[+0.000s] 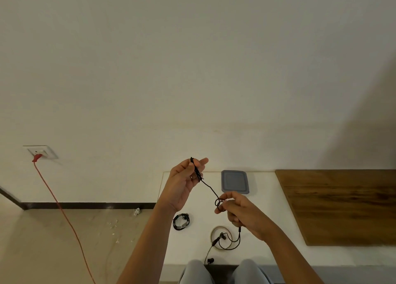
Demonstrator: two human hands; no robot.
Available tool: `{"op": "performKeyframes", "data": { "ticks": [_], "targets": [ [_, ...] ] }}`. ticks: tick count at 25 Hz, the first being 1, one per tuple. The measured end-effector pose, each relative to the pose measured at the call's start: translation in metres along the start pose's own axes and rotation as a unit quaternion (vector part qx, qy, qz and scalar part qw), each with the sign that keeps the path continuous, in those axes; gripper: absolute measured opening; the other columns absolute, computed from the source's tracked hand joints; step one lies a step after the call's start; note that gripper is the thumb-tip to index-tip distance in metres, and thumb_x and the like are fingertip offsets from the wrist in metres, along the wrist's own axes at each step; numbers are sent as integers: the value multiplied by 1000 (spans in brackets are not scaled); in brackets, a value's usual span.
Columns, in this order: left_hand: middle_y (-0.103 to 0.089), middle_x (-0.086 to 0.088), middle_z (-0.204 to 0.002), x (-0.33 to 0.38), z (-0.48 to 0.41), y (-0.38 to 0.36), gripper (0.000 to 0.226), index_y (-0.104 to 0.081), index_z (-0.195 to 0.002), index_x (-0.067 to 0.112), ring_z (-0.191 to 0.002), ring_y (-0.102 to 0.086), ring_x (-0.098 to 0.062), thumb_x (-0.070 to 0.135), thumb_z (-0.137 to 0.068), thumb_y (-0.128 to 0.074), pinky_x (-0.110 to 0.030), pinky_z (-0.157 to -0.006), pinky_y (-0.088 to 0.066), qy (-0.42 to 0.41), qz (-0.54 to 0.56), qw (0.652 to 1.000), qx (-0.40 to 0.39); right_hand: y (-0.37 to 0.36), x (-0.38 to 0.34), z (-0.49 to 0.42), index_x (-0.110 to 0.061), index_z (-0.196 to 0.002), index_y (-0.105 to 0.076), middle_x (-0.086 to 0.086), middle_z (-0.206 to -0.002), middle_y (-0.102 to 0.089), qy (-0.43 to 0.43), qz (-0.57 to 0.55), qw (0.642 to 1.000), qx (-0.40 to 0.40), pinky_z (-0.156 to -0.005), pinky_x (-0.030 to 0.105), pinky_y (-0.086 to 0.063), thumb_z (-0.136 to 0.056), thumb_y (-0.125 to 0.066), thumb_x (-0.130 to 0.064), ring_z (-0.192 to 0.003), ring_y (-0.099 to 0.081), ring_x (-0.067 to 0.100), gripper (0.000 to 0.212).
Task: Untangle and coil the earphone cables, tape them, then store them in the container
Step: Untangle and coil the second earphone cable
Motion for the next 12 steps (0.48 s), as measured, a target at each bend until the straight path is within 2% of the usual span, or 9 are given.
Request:
{"op": "performKeyframes", "data": {
  "ticks": [4, 6, 9, 12],
  "targets": [
    [-69, -10, -103, 3, -4, 6, 28, -59, -85, 8, -124, -55, -21, 5, -101, -36, -37, -105, -39, -21, -7, 999, 23, 11, 13, -2, 2, -100, -57, 12, -83, -61, 16, -49, 996, 79, -46, 20, -29, -95, -52, -8, -50, -35, 8, 12],
    [-64, -10, -94, 5, -5, 11, 27, -57, -85, 7, -125, -54, -19, 4, -101, -36, -38, -106, -37, -35, -11, 999, 26, 18, 18, -2, 2, -93, -61, 9, -74, -56, 29, -42, 992, 115, -46, 20, -30, -93, -55, -6, -50, -35, 9, 10],
    [-66, -12, -99, 7, -5, 18, 28, -60, -85, 8, -120, -57, -20, 4, -100, -37, -37, -104, -39, -42, -2, 998, 39, 30, 22, -2, -9, -86, -65, 1, -72, -62, 44, 42, 978, 200, -52, 19, -40, -92, -58, -10, -56, -47, 12, 9],
    [-65, -15, -106, 7, -4, 18, 33, -64, -80, 12, -114, -58, -23, 5, -100, -39, -36, -98, -43, -41, 17, 998, 42, 38, 26, -6, -17, -86, -64, 0, -79, -66, 58, 135, 956, 252, -65, 17, -45, -93, -58, -13, -74, -59, 15, 10]
  ]
}}
Point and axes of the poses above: each hand's wrist, its own z-axis away from the middle knuckle, its own y-axis out of the back of the hand, x = y × z, the point moved 2 cm from there along -z, towards the middle knuckle
